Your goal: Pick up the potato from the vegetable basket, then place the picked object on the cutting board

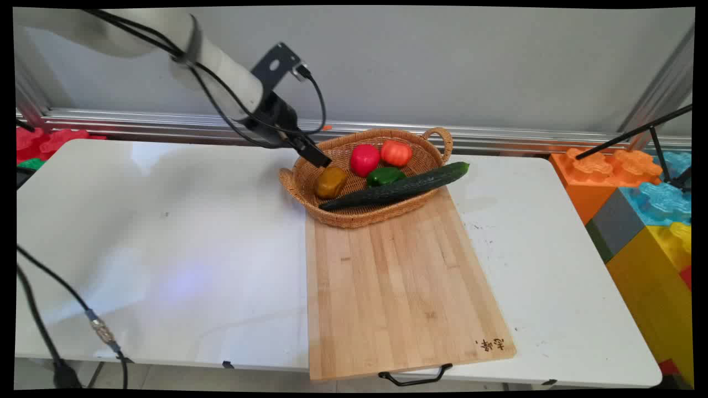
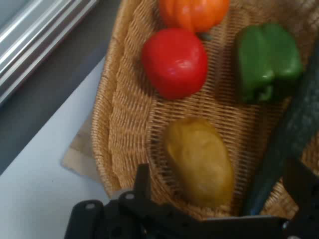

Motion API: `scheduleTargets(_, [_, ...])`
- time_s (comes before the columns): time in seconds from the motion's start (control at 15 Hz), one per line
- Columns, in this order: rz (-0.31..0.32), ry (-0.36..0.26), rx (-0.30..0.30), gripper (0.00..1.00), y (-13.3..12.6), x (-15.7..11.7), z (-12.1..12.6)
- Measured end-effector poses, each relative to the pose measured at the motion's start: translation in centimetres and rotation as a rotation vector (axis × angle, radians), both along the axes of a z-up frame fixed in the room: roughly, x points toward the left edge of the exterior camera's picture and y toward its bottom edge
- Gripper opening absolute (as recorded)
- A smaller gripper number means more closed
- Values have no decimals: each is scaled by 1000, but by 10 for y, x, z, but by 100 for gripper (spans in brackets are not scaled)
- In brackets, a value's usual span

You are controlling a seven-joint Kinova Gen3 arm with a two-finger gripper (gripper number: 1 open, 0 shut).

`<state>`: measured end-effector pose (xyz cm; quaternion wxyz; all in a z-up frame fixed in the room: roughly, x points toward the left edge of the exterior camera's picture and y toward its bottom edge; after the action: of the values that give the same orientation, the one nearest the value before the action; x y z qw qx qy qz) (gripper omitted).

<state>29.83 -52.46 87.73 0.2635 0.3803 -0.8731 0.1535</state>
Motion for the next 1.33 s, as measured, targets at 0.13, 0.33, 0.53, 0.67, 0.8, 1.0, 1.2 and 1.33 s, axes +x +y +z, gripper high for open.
scheduleTargets(0.13, [29,-2,18,100,-14,-6,-18])
scheduleTargets(0.33, [65,-4,53,100,-31,-15,-44])
scheduleTargets(0.53, [90,-13,81,100,-42,-20,-65])
scheduleTargets(0.67, [103,-20,94,100,-46,-22,-74])
scheduleTargets(0.8, [112,-25,107,100,-49,-24,-83])
scheduleTargets(1.0, [108,-21,111,0,-50,-27,-88])
scheduleTargets(1.2, [103,-8,96,0,-47,-30,-82])
scheduleTargets(1.33, [97,3,76,0,-44,-32,-74])
